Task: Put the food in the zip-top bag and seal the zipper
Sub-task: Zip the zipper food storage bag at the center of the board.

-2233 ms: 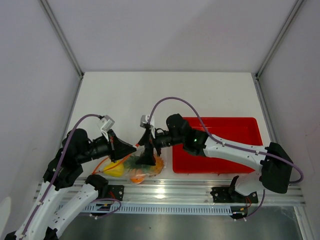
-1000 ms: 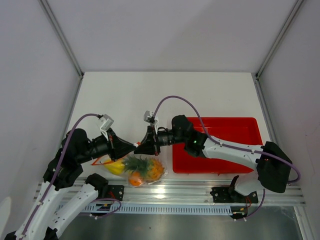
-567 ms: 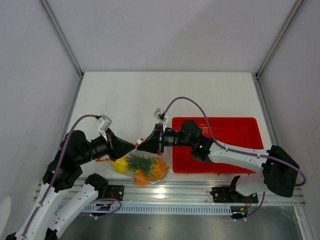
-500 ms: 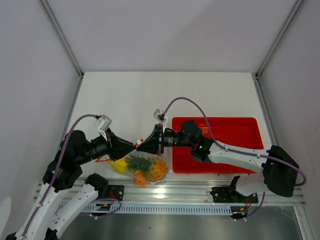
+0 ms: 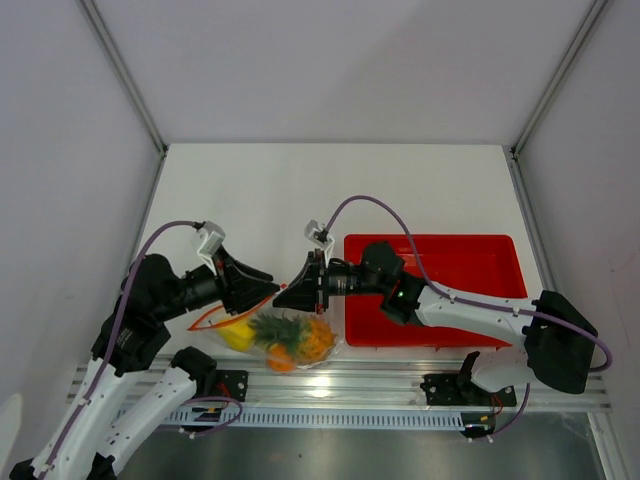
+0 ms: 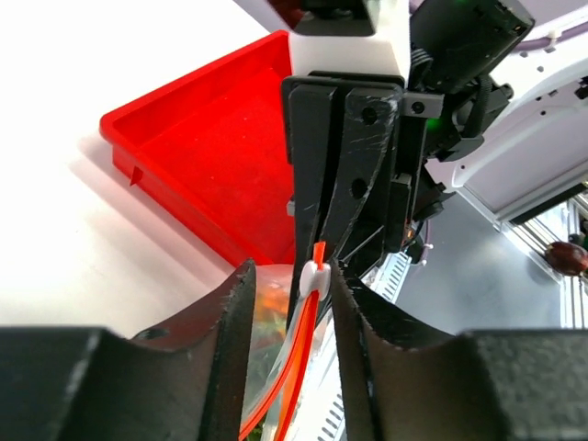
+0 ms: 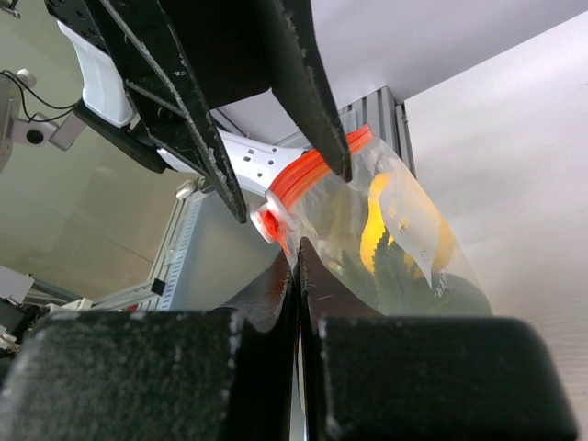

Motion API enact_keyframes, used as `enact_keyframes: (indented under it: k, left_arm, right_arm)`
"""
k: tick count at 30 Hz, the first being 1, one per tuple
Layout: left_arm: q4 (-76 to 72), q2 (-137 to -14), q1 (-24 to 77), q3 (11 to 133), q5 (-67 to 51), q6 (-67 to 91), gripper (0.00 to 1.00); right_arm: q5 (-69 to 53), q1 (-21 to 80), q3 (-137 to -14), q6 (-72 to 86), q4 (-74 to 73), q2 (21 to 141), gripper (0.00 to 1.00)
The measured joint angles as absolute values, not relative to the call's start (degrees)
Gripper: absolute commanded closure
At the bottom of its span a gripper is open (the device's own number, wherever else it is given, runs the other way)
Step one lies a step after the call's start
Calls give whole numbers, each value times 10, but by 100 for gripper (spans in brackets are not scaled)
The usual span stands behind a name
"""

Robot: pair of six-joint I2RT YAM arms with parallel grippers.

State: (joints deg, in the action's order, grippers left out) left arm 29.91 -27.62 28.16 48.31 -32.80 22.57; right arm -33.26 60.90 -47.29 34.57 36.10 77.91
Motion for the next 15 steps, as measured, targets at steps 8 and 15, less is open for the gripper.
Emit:
enact_keyframes:
  k: [8,15]
  left_arm:
    - [272,-278,282,465,-352,230,70]
    - [269,-255,282,455,-352,224,74]
  right_arm:
    - [-332,609,-477,373,361,791,100]
    - [-312,609,-486,407,357,794,100]
